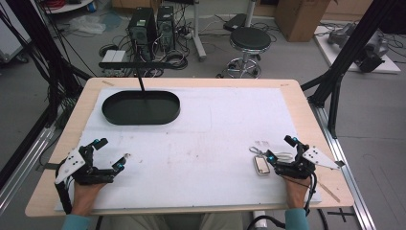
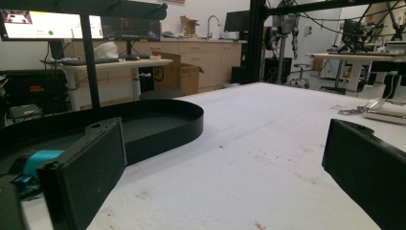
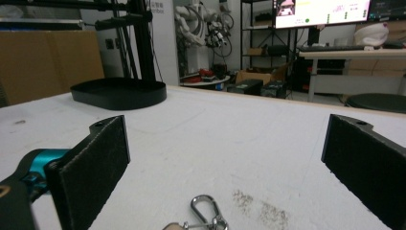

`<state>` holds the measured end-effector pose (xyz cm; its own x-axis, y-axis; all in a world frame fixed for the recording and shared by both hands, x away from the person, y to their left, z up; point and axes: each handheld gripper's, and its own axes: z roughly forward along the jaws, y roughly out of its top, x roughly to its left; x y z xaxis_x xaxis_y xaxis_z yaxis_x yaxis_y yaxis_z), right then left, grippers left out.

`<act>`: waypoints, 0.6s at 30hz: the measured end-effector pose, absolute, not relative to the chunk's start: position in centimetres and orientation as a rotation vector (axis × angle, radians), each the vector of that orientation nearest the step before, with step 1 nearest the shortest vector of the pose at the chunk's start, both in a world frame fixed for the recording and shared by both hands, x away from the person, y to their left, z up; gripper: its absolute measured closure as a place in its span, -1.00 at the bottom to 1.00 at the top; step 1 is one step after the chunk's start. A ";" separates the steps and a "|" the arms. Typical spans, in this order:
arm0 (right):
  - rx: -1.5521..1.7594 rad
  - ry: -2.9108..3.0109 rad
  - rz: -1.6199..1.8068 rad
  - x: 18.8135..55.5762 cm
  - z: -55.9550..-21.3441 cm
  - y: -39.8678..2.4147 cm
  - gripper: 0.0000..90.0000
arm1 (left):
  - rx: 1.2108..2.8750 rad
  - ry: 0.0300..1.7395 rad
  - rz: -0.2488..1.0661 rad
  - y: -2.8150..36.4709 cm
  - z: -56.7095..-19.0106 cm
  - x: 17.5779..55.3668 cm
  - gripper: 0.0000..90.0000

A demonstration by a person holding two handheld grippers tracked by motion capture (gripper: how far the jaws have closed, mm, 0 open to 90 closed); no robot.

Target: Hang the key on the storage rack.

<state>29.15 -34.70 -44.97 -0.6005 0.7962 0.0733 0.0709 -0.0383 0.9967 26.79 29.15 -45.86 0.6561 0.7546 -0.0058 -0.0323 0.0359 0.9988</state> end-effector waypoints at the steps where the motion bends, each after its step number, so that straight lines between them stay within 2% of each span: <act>1: 0.917 1.688 1.693 29.1 -45.0 -34.7 -0.96 | 1.419 0.651 0.676 29.2 -45.9 26.8 -0.96; 10: 0.827 1.866 1.648 29.4 -39.8 -36.5 -0.96 | 1.420 0.655 0.683 29.1 -45.9 26.8 -0.96; 18: 0.797 2.085 1.526 30.9 -37.7 -38.1 -0.96 | 1.420 0.655 0.683 29.1 -45.9 26.8 -0.96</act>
<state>30.86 -38.07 -37.68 -0.7403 0.6722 -0.0100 0.1938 0.2276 0.9543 26.76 29.13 -45.85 0.6511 0.7590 -0.0024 -0.0335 0.0319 0.9989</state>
